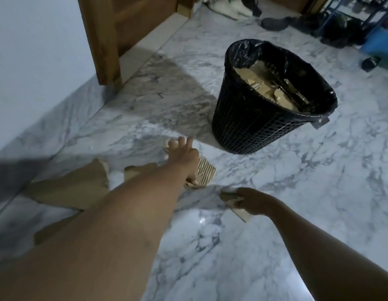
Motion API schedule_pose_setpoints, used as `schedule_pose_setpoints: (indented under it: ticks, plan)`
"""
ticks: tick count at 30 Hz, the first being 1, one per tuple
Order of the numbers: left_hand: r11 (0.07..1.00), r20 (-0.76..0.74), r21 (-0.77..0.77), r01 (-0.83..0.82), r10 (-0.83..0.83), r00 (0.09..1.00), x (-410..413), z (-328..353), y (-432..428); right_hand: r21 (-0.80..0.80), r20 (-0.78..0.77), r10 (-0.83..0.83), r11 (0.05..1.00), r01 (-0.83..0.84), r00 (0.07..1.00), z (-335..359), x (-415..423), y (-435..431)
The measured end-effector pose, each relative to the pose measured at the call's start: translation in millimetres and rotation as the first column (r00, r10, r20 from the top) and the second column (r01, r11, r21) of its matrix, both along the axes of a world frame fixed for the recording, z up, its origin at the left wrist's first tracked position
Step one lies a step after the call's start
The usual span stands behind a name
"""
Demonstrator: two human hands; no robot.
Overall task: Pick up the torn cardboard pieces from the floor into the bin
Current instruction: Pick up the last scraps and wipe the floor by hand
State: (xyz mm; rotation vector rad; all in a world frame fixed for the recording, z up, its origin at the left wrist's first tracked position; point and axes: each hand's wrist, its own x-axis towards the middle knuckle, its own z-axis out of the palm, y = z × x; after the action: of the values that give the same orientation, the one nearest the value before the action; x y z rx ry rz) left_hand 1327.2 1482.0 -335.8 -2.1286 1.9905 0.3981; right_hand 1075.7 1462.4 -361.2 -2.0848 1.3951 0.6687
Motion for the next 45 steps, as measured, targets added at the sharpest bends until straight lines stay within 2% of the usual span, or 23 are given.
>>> schedule_pose_setpoints:
  ticks: [1,2,5,10,13,17,20,23,26,27,28,30,31,33,35,37,39,42,44,45]
  plan:
    - [1.000,-0.009,0.011,0.022,-0.022,1.000,4,1,-3,0.014,0.003,0.000,1.000,0.000,1.000,1,4,1]
    - [0.999,-0.029,0.039,0.024,-0.023,0.999,9,0,-7,0.004,0.084,-0.029,1.000,0.029,0.996,-2,9,2]
    - [0.989,-0.129,0.136,-0.053,0.071,0.989,24,-6,-21,-0.166,0.185,-0.013,0.985,0.044,0.983,-3,30,-1]
    - [0.990,-0.204,0.108,-0.090,0.110,0.973,36,-13,-30,-0.315,0.085,0.221,0.931,-0.184,0.972,7,70,-19]
    - [0.987,-0.258,0.081,-0.141,0.158,0.953,36,-16,-31,-0.279,0.093,0.272,0.931,-0.237,0.958,4,76,-35]
    - [0.978,-0.319,-0.032,-0.207,0.186,0.929,36,-21,-20,-0.278,0.074,0.324,0.915,-0.293,0.943,15,94,-51]
    - [0.927,-0.426,-0.085,-0.366,0.299,0.854,34,-19,-9,-0.267,0.044,0.337,0.911,-0.314,0.940,28,107,-50]
    - [0.863,-0.581,-0.035,-0.503,0.392,0.713,46,-7,5,-0.117,0.022,0.216,0.970,-0.212,0.976,31,107,-38]
    - [0.843,-0.599,0.025,-0.538,0.444,0.667,74,10,24,-0.016,0.177,0.120,0.993,-0.119,0.977,33,94,-20]
    - [0.839,-0.602,0.050,-0.542,0.459,0.654,85,17,33,0.008,0.267,0.027,1.000,-0.030,0.963,32,85,-14]
    - [0.835,-0.607,0.082,-0.544,0.475,0.637,96,24,40,0.065,0.357,-0.116,0.993,0.099,0.927,32,75,-10]
    - [0.825,-0.594,0.167,-0.541,0.522,0.612,122,36,62,0.235,0.493,-0.417,0.909,0.345,0.764,38,58,-7]
    - [0.808,-0.565,0.213,-0.549,0.560,0.606,137,41,73,0.289,0.533,-0.498,0.867,0.406,0.684,42,53,-10]
    - [0.783,-0.439,0.283,-0.554,0.619,0.651,165,46,95,0.302,0.567,-0.532,0.844,0.442,0.629,50,56,-18]
    - [0.770,-0.252,0.335,-0.543,0.629,0.736,178,59,122,0.293,0.584,-0.508,0.860,0.419,0.633,59,77,-19]
    - [0.773,-0.041,0.390,-0.501,0.558,0.829,182,73,149,0.281,0.616,-0.439,0.898,0.338,0.654,70,110,-8]
    - [0.773,0.097,0.432,-0.465,0.473,0.876,185,76,168,0.221,0.624,-0.297,0.954,0.202,0.723,73,146,8]
    - [0.718,0.106,0.584,-0.379,0.395,0.912,181,64,192,0.102,0.538,0.008,0.992,-0.075,0.843,62,202,40]
    - [0.674,0.096,0.624,-0.395,0.435,0.895,176,53,201,0.000,0.397,0.196,0.977,-0.214,0.897,47,229,61]
    - [0.685,0.085,0.603,-0.409,0.455,0.886,171,48,203,-0.093,0.299,0.288,0.958,-0.273,0.910,40,238,72]
